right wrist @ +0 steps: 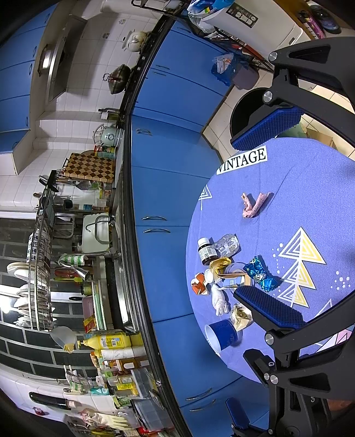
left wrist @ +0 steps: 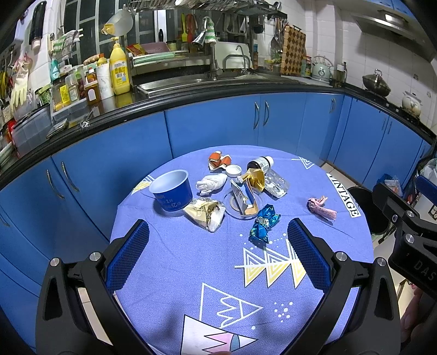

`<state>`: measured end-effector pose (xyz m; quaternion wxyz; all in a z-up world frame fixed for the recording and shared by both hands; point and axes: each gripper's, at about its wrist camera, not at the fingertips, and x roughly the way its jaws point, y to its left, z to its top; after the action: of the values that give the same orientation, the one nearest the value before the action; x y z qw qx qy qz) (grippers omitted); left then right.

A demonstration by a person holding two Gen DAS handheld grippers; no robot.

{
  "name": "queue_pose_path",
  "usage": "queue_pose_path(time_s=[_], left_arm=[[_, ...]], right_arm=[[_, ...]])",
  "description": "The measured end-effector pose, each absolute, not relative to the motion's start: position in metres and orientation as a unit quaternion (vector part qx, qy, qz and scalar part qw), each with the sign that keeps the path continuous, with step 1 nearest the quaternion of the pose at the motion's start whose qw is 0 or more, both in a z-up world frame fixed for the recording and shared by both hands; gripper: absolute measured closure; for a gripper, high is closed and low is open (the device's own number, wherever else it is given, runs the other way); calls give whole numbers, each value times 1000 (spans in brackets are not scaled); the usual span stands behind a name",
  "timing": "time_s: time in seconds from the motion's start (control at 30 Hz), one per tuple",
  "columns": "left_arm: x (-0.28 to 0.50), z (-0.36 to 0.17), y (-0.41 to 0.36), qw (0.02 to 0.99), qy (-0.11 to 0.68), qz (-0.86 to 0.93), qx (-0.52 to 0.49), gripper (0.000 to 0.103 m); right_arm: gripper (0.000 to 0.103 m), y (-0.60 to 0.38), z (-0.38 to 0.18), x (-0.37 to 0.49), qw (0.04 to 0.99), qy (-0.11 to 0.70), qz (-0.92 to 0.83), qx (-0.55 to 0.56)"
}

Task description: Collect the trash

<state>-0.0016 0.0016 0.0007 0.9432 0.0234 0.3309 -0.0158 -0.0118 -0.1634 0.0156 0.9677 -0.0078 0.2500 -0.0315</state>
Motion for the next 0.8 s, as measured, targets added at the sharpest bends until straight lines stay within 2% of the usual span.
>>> queue_pose_path(time_s=[0.47,0.8], left_arm=[[8,-12,5,940,340,-7,20,3],[45,-54,25,931,366,-3,7,3]], right_arm=[[6,-164,7,-3,965,262,-31,-5],[6,-172,-40,44,947,320,-25,10]])
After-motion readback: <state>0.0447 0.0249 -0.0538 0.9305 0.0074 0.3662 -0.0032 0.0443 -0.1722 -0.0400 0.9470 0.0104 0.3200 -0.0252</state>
